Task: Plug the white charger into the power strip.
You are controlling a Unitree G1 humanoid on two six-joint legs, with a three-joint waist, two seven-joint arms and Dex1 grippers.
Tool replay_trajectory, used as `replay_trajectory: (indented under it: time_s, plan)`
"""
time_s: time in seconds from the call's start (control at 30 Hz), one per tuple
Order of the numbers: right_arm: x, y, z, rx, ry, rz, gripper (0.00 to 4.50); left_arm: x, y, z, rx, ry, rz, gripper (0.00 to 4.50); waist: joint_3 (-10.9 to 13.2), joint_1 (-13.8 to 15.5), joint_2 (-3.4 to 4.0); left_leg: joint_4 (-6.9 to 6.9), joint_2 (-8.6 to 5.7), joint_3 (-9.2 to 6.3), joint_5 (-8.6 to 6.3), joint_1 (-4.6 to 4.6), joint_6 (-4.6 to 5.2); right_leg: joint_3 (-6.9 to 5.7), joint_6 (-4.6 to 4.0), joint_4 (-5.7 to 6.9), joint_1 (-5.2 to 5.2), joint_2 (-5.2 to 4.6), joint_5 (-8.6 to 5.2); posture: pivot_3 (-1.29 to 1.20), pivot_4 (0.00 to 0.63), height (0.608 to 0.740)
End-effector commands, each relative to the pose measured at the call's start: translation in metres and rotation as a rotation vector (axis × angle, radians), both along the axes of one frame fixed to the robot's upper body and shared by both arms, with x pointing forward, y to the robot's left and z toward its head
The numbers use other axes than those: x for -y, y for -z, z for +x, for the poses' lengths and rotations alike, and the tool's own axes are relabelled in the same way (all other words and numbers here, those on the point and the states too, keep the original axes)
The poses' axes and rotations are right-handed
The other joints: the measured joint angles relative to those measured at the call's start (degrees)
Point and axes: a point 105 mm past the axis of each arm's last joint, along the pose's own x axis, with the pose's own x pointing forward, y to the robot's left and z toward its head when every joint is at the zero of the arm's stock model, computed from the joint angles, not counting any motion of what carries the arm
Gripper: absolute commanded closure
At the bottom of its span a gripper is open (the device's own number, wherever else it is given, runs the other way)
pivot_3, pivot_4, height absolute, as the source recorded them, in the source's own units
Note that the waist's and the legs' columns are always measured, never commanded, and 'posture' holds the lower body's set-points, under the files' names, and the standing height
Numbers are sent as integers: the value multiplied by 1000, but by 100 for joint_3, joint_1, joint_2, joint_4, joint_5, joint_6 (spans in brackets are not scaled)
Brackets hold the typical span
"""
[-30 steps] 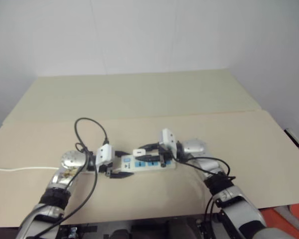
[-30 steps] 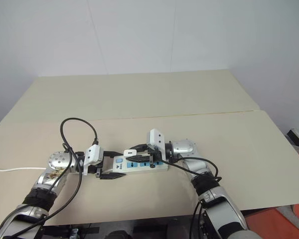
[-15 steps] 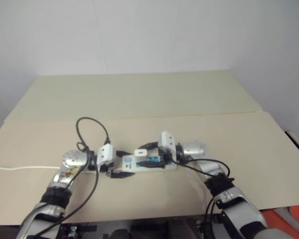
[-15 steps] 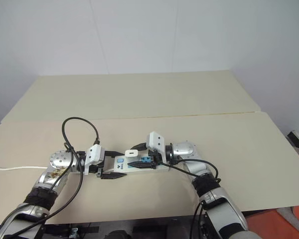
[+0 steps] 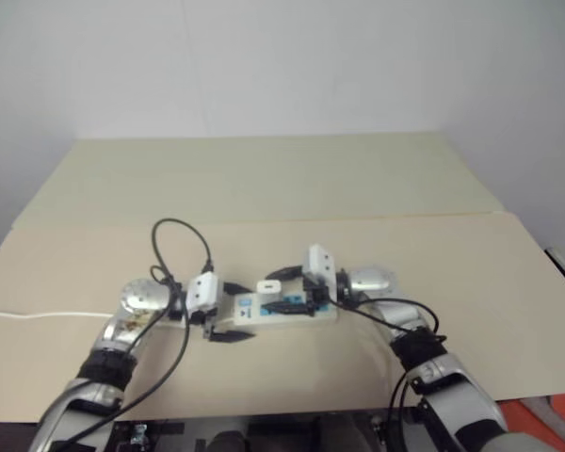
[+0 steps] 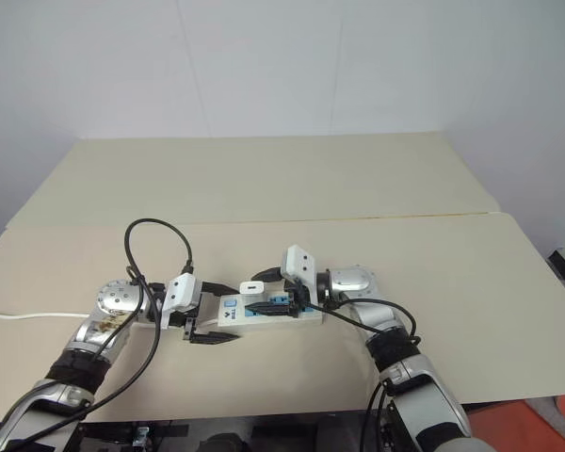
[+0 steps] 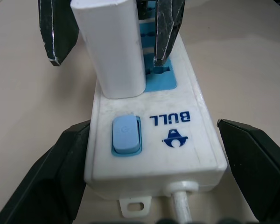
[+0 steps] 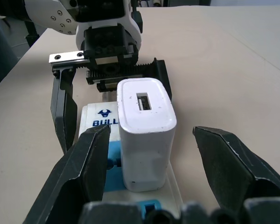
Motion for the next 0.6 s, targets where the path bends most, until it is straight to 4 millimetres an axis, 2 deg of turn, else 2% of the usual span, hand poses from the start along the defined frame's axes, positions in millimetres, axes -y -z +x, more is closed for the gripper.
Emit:
replay_trajectory:
  time_s: [0.03,0.17,0.27,0.4,0.47,0.6]
  plan:
    - [13,12,-5,-71,19,-33,1052,-7,-21,2,74,8,-22,32,10,21,2,0,0,-3,0,-3,0,-2,0,-1,-2,0,0,0,150,740]
    - [20,-5,-13,-37,10,-7,1052,-11,-24,-3,77,22,-15,32,19,83,4,1,-4,-10,0,-30,0,-11,1,-7,-20,-6,0,0,150,740]
    - [27,-15,-19,-27,19,9,1052,-13,-26,-4,78,25,-14,32,19,121,5,6,-8,-7,7,-86,-12,-9,3,3,-88,-9,2,0,150,740]
    - [40,-28,-27,-11,40,22,1052,-14,-30,-7,84,33,-21,32,29,148,11,2,-6,-8,9,-101,-16,-15,3,2,-100,-6,3,0,150,740]
    - [49,-37,-29,-7,60,32,1052,-17,-35,-8,93,37,-25,32,43,155,11,2,-7,-6,9,-105,-16,-14,4,0,-100,-8,3,0,150,740]
    - [81,-56,-32,14,116,23,1052,-27,-54,-7,134,22,-28,32,74,156,9,5,-8,-4,9,-104,-16,-13,4,-12,-98,-9,2,0,150,740]
